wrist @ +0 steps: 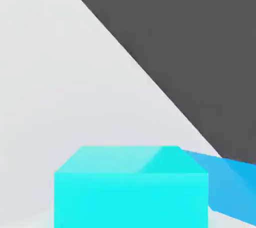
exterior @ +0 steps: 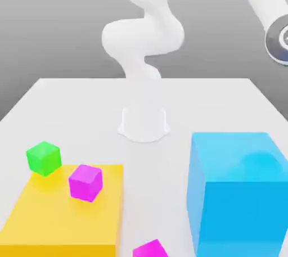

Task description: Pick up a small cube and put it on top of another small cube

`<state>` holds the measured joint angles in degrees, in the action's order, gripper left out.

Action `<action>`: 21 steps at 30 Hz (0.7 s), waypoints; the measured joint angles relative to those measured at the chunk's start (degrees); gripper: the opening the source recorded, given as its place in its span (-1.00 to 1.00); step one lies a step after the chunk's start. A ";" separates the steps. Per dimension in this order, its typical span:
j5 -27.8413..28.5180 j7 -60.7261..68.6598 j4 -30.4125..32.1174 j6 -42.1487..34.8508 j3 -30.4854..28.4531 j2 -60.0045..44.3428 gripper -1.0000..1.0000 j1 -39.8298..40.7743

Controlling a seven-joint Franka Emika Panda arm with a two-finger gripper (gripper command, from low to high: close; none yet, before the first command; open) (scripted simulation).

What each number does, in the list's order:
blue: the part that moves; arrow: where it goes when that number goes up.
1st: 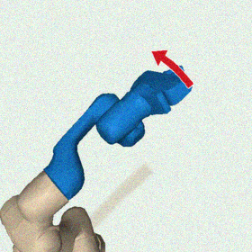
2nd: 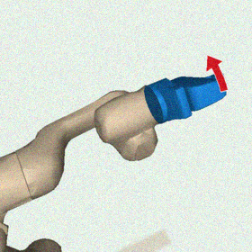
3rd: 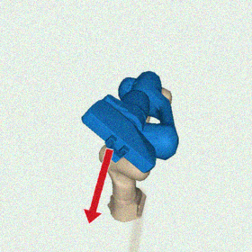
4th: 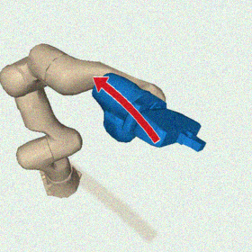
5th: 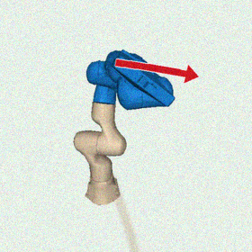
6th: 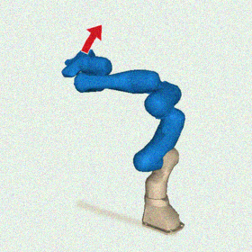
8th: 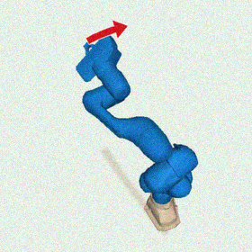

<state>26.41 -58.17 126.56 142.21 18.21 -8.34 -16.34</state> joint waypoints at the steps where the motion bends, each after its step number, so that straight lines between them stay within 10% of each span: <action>1: -1.72 0.71 -1.63 0.32 -1.20 -0.66 -1.00 1.87; 21: -24.76 -19.98 5.22 5.08 -15.08 -7.23 -1.00 17.64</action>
<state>1.65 -78.15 131.78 147.29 3.12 -15.56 1.30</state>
